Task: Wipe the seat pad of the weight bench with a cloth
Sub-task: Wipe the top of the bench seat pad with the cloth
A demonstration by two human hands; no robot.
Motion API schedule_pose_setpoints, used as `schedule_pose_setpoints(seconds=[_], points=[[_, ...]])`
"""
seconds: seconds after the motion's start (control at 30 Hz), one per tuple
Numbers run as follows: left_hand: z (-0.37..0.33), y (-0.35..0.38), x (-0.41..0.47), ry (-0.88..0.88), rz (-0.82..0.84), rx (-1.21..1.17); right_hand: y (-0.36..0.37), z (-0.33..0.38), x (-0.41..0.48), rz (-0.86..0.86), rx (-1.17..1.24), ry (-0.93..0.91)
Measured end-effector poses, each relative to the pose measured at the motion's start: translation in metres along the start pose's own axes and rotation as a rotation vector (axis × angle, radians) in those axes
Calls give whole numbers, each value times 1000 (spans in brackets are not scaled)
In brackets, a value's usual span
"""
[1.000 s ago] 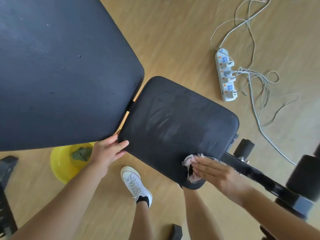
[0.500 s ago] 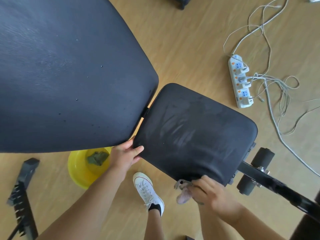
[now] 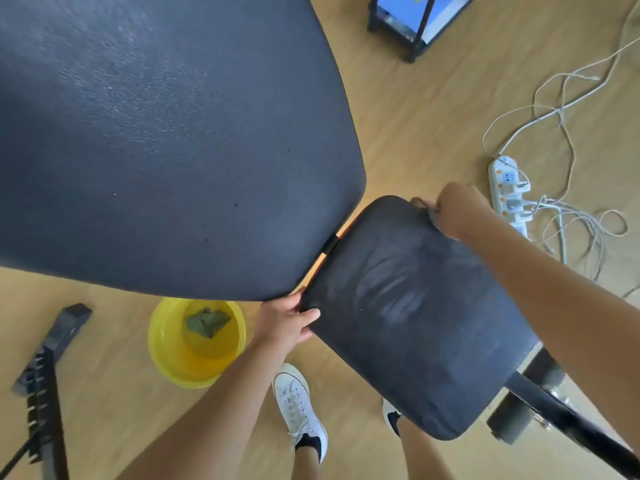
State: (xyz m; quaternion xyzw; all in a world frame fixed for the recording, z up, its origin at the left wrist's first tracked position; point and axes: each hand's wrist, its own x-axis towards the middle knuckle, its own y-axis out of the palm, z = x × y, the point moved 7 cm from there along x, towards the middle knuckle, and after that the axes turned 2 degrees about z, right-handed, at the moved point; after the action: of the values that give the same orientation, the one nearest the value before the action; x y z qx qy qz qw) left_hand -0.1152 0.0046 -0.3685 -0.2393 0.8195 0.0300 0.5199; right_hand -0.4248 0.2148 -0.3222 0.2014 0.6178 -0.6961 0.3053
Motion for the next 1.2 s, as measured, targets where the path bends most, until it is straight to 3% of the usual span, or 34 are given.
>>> schedule_pose_setpoints(seconds=[0.07, 0.13, 0.3, 0.37, 0.53, 0.63, 0.8, 0.87, 1.0, 1.1, 1.2], points=[[1, 2, -1, -1, 6, 4, -1, -62, -16, 80, 4, 65], [-1, 1, -4, 9, -8, 4, -7, -67, -25, 129, 77, 74], [-5, 1, -9, 23, -31, 60, -4, 62, 15, 99, 279, -175], [-7, -1, -8, 16, -48, 63, -2, 63, 21, 53, 234, -185], [-4, -1, -6, 20, -44, 107, -5, -122, -58, 97, 102, 153], [-3, -2, -3, 10, -41, 109, -7, -164, -82, 115, 93, 229], [-5, -3, -5, -32, -39, 24, -2, -18, -20, 5, 315, -47], [-8, -1, -6, -54, -41, 6, -2, 5, -11, -13, 311, -98], [-12, -2, -8, -92, -68, 43, 3, -119, -46, -88, 271, 117], [-12, -4, -8, -106, -87, 74, 20, -207, -106, -199, 502, 382], [-12, -2, -10, -114, -76, 73, 57, -218, -161, -299, 798, 601]])
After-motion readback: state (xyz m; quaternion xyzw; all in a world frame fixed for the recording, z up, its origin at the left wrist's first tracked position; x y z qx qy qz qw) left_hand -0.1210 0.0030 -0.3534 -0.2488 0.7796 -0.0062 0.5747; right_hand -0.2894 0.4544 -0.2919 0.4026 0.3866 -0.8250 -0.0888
